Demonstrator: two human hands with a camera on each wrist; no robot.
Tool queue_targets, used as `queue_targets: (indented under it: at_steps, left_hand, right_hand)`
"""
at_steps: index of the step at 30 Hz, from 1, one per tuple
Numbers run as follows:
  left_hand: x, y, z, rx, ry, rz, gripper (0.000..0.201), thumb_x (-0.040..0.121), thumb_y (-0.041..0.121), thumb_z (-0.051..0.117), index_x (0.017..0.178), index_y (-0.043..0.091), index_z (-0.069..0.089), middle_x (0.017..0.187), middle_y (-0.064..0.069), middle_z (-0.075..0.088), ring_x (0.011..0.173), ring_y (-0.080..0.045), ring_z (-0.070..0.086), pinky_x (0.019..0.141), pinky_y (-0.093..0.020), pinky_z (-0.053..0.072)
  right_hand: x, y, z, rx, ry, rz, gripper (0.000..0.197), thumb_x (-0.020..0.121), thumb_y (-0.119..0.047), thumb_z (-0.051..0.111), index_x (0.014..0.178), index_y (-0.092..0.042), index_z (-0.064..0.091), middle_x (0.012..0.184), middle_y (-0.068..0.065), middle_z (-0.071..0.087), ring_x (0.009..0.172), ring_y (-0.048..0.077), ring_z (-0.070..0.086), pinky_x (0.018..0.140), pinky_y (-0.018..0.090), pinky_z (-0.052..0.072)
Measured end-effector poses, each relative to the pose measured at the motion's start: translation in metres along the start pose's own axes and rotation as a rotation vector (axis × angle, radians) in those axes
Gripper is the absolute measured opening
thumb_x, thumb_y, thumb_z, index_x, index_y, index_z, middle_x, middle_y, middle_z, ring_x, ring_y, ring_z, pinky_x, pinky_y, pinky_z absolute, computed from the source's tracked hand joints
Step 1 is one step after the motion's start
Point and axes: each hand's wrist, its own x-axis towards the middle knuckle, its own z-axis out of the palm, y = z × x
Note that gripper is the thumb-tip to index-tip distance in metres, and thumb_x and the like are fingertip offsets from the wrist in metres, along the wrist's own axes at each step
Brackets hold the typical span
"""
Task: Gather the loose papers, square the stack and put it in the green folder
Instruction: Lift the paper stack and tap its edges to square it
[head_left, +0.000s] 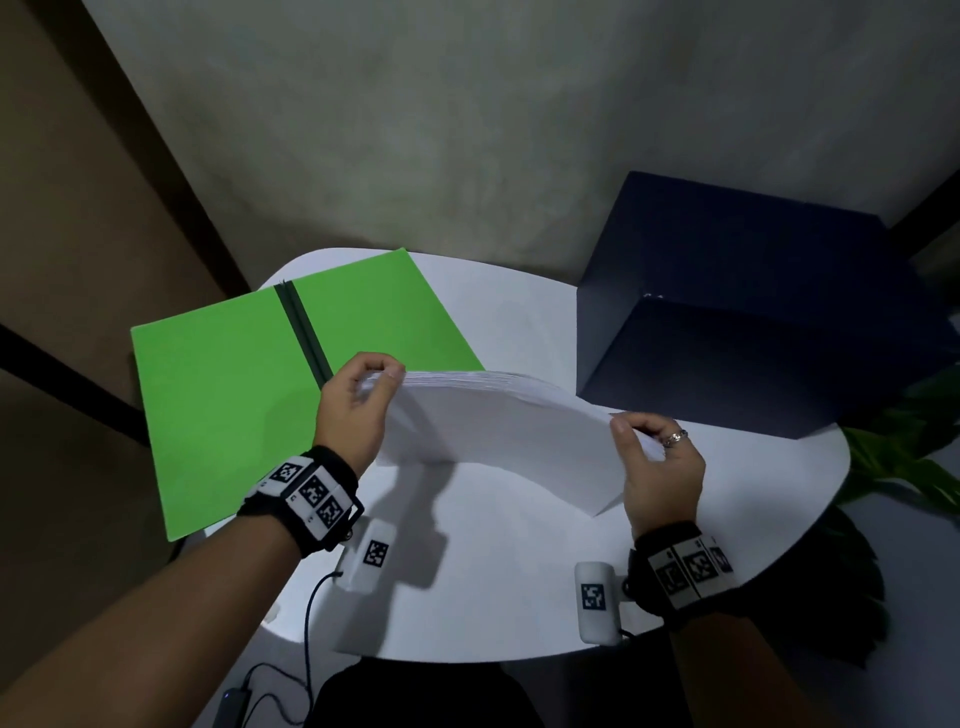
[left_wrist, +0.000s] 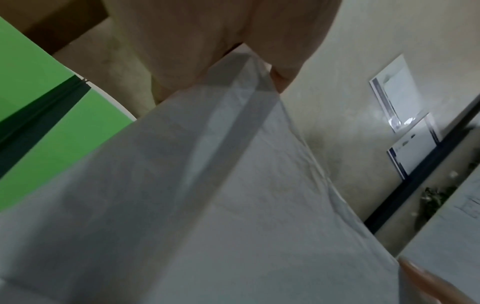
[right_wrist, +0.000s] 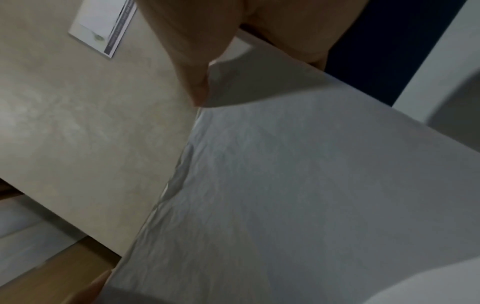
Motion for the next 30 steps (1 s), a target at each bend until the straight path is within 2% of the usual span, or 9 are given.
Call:
queue_targets:
  at_steps: [3, 6, 11, 15, 20, 22, 24, 26, 30]
  left_hand:
    - [0.007, 0.000, 0.004, -0.019, 0.032, 0.008, 0.015, 0.094, 0.004, 0.054, 0.091, 0.015, 0.066, 0.090, 0.008, 0.065, 0.084, 0.006, 0.058, 0.085, -0.025, 0.046]
    - [0.009, 0.005, 0.004, 0.021, -0.036, 0.059, 0.016, 0.096, 0.007, 0.052, 0.100, 0.017, 0.064, 0.100, 0.004, 0.065, 0.091, 0.004, 0.059, 0.089, -0.027, 0.048]
    - [0.019, 0.011, -0.007, 0.909, -0.312, 0.369, 0.054, 0.086, 0.068, 0.048, 0.129, 0.036, 0.051, 0.119, 0.009, 0.061, 0.113, -0.019, 0.053, 0.097, -0.043, 0.037]
    - [0.017, 0.040, 0.018, 1.331, -0.459, 0.469, 0.057, 0.081, 0.075, 0.045, 0.123, 0.037, 0.050, 0.116, 0.009, 0.066, 0.112, -0.023, 0.059, 0.101, -0.053, 0.033]
    - [-0.003, 0.052, 0.060, 1.198, -0.574, 0.583, 0.029, 0.097, 0.050, 0.041, 0.108, 0.024, 0.045, 0.100, -0.005, 0.067, 0.090, -0.033, 0.065, 0.064, -0.035, 0.043]
    - [-0.003, 0.056, 0.055, 1.112, -0.497, 0.549, 0.024, 0.097, 0.048, 0.042, 0.100, 0.024, 0.043, 0.092, -0.006, 0.068, 0.083, -0.035, 0.065, 0.059, -0.034, 0.040]
    - [0.003, 0.054, 0.041, 0.916, -0.430, 0.517, 0.024, 0.095, 0.048, 0.048, 0.094, 0.025, 0.041, 0.081, -0.007, 0.067, 0.075, -0.034, 0.063, 0.057, -0.035, 0.039]
    - [0.007, 0.052, 0.025, 0.586, -0.428, 0.454, 0.019, 0.091, 0.044, 0.056, 0.089, 0.028, 0.046, 0.070, 0.003, 0.065, 0.068, -0.020, 0.063, 0.057, -0.031, 0.043]
    - [0.005, 0.050, 0.022, -0.079, -0.423, 0.089, 0.021, 0.086, 0.007, 0.068, 0.101, 0.020, 0.063, 0.084, 0.020, 0.075, 0.080, 0.007, 0.069, 0.072, -0.012, 0.051]
  right_hand:
    - [0.003, -0.001, 0.003, -0.045, 0.031, -0.024, 0.012, 0.088, -0.012, 0.069, 0.086, -0.024, 0.071, 0.093, -0.007, 0.072, 0.094, 0.013, 0.067, 0.094, 0.042, 0.053]
    - [0.002, -0.004, 0.000, -0.116, -0.050, -0.076, 0.018, 0.086, -0.016, 0.073, 0.102, -0.026, 0.071, 0.100, -0.016, 0.069, 0.099, 0.003, 0.064, 0.096, 0.031, 0.052]
    - [0.011, -0.003, -0.007, -0.379, -0.194, -0.210, 0.032, 0.081, -0.019, 0.079, 0.111, -0.022, 0.069, 0.102, -0.015, 0.064, 0.098, -0.001, 0.060, 0.092, 0.011, 0.045]
    - [0.013, -0.003, -0.005, -0.476, -0.185, -0.262, 0.006, 0.086, -0.017, 0.073, 0.089, -0.013, 0.071, 0.089, -0.008, 0.066, 0.092, 0.015, 0.064, 0.079, 0.004, 0.041]
    - [0.007, -0.039, 0.005, -0.440, -0.153, -0.587, 0.010, 0.085, -0.022, 0.070, 0.087, -0.012, 0.072, 0.093, -0.005, 0.067, 0.093, 0.020, 0.062, 0.085, 0.034, 0.050]
    - [0.011, -0.050, 0.005, -0.437, -0.011, -0.617, 0.034, 0.078, -0.028, 0.077, 0.108, -0.014, 0.069, 0.118, 0.001, 0.064, 0.114, 0.025, 0.054, 0.099, 0.040, 0.044]
    - [0.019, -0.048, 0.002, -0.385, 0.155, -0.411, 0.089, 0.065, -0.033, 0.088, 0.141, -0.020, 0.043, 0.149, 0.002, 0.040, 0.136, 0.025, 0.036, 0.113, 0.044, 0.031]
    - [0.019, -0.044, 0.003, -0.137, 0.123, -0.119, 0.118, 0.057, -0.031, 0.092, 0.150, -0.033, 0.019, 0.156, -0.004, 0.027, 0.142, 0.016, 0.032, 0.116, 0.048, 0.031]
    - [0.022, -0.044, 0.018, 0.332, -0.162, 0.118, 0.081, 0.056, -0.025, 0.090, 0.127, -0.010, 0.053, 0.116, 0.001, 0.070, 0.107, 0.014, 0.068, 0.093, 0.035, 0.052]
